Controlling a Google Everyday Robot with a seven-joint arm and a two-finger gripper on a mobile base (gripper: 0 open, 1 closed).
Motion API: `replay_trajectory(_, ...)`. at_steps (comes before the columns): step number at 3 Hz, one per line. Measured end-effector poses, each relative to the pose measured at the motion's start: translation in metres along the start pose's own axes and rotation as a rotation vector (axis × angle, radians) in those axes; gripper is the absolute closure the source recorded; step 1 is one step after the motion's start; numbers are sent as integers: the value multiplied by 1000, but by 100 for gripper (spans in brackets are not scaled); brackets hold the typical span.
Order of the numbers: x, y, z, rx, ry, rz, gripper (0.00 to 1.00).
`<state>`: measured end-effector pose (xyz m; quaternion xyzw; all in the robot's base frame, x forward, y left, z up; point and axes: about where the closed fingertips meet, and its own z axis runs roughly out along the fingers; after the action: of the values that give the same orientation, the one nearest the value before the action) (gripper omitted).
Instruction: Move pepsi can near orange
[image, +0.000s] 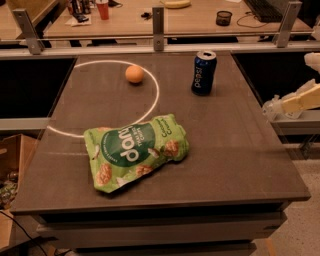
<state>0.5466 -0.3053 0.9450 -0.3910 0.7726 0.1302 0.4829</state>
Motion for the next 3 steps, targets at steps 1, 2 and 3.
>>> replay_trajectory(1,25,-20,28,-21,-37,30,0)
replay_trajectory(2,24,-20,28,-21,-37,30,0)
replay_trajectory(3,16,-27,46,-11,-68,17,0)
